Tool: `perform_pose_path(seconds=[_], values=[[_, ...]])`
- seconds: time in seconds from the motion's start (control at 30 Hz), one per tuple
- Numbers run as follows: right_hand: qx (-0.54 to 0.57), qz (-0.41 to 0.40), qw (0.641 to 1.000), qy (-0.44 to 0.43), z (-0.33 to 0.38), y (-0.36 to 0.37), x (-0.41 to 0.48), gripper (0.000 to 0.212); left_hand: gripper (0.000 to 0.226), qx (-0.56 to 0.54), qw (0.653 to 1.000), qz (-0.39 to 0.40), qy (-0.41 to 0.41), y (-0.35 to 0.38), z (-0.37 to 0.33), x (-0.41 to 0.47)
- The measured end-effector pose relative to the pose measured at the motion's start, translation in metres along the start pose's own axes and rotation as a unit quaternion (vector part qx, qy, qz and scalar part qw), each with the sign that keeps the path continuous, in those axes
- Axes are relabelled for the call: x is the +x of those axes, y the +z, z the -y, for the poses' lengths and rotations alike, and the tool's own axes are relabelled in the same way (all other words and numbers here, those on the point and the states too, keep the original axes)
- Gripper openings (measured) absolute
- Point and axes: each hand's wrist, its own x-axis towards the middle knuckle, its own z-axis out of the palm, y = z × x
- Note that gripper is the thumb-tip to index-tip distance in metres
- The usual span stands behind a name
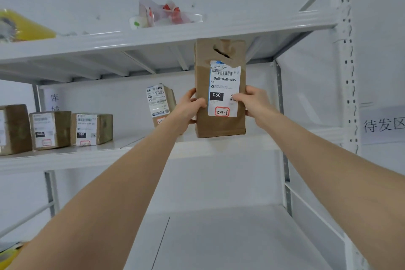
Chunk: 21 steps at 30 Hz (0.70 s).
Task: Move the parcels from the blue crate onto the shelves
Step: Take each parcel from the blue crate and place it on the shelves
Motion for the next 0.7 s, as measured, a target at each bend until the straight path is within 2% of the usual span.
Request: perform_pose_path(seconds=[0.13, 0.2, 0.27, 0.4, 0.53, 0.7], values=[[-0.039, 0.0, 0.999, -0.022, -0.01, 0.007, 0.021, 0.016, 0.041, 0.027, 0.997, -0.067, 0.016, 0.006, -0.002, 0.016], [-0.059, -0.009, 0.998, -0.036, -0.014, 0.012, 0.03, 0.016, 0.04, 0.053, 0.993, -0.096, 0.039, 0.007, -0.002, 0.028], [-0.071, -0.01, 0.997, -0.041, -0.019, 0.018, 0.038, 0.019, 0.051, 0.077, 0.986, -0.124, 0.08, 0.006, -0.004, 0.04], [-0.069, -0.003, 0.997, -0.025, -0.029, 0.03, 0.055, 0.023, 0.095, 0.147, 0.962, -0.174, 0.149, -0.003, -0.019, 0.06], [-0.091, 0.011, 0.996, 0.006, -0.039, 0.042, 0.072, 0.026, 0.099, 0.264, 0.931, -0.165, 0.191, -0.017, -0.033, 0.08], [-0.113, 0.037, 0.993, 0.021, -0.04, 0.046, 0.09, 0.039, 0.082, 0.383, 0.898, -0.125, 0.178, -0.033, -0.031, 0.103]])
